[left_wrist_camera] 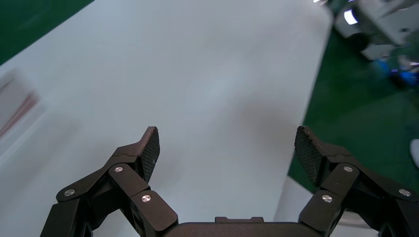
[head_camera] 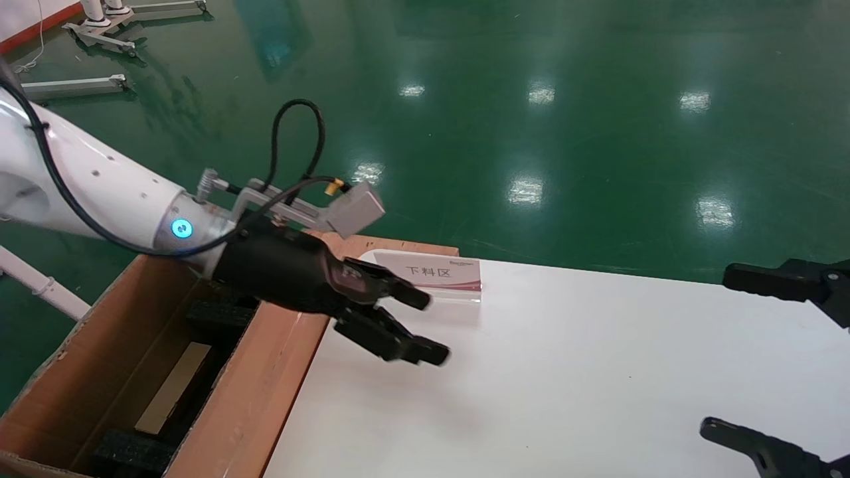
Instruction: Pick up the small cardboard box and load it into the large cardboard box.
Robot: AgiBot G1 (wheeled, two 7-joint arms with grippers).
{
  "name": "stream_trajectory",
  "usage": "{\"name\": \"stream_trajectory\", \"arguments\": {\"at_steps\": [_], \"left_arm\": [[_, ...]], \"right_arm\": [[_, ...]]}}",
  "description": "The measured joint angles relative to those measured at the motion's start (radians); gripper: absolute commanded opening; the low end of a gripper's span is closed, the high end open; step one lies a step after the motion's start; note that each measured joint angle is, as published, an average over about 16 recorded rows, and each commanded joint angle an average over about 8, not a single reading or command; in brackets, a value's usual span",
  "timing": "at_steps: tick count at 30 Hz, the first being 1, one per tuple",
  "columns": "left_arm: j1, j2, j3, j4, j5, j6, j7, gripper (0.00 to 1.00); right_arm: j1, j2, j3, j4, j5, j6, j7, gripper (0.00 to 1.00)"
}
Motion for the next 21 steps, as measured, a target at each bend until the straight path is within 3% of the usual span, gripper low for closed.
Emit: {"name": "stream_trajectory", "arguments": {"at_steps": [21], "left_arm": [[0.465, -0.042, -0.734, -0.308, 0.025, 0.016, 0.17, 1.0]], "right_arm": [[0.0, 0.0, -0.001, 0.0, 0.001, 0.0, -0.001, 1.0]]}}
